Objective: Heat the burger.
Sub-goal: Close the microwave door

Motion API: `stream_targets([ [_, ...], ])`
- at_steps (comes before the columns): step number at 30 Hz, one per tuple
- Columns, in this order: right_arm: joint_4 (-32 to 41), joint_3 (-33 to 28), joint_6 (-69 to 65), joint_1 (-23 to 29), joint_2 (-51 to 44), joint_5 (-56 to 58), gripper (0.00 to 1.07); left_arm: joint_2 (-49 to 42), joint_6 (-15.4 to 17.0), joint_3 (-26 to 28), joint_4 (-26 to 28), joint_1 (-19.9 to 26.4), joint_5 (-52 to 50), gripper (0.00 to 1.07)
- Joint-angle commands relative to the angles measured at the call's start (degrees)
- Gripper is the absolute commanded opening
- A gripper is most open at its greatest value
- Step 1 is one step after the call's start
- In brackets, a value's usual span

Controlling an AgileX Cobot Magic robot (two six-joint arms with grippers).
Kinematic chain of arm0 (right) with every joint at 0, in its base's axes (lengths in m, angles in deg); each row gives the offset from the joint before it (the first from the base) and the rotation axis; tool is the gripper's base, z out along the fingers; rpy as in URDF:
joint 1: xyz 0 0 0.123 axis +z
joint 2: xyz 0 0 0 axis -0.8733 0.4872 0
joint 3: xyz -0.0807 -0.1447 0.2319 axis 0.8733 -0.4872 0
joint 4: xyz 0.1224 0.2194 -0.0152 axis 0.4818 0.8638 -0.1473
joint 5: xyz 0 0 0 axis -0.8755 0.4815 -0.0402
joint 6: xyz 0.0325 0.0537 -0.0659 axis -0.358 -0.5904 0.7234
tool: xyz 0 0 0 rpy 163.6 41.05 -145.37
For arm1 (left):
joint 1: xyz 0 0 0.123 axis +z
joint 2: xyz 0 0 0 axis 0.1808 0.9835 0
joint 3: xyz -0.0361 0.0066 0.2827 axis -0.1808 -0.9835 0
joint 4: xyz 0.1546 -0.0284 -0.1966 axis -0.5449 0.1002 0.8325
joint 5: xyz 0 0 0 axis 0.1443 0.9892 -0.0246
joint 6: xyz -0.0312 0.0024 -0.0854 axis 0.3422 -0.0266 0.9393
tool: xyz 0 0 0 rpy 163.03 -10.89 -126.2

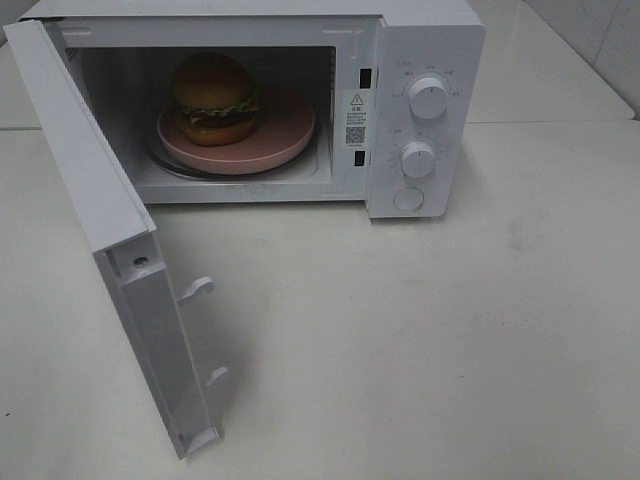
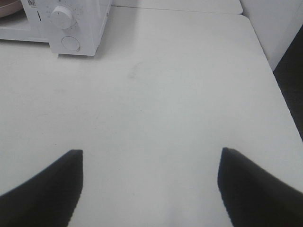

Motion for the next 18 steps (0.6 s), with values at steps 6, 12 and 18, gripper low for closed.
stream_targets([
  [6, -0.11, -0.23, -0.40, -0.46, -1.49, -0.40, 0.76, -1.15, 0.29, -0.17, 0.11, -0.23, -0.23, 1.01],
  [12, -0.11, -0.23, -0.40, -0.46, -1.49, -0.40, 0.76, -1.15, 0.29, -0.17, 0.11, -0.23, -0.23, 1.01],
  [18, -0.11, -0.23, -0.40, -0.46, -1.49, -0.40, 0.76, -1.15, 0.29, -0.17, 0.11, -0.23, -0.23, 1.01],
])
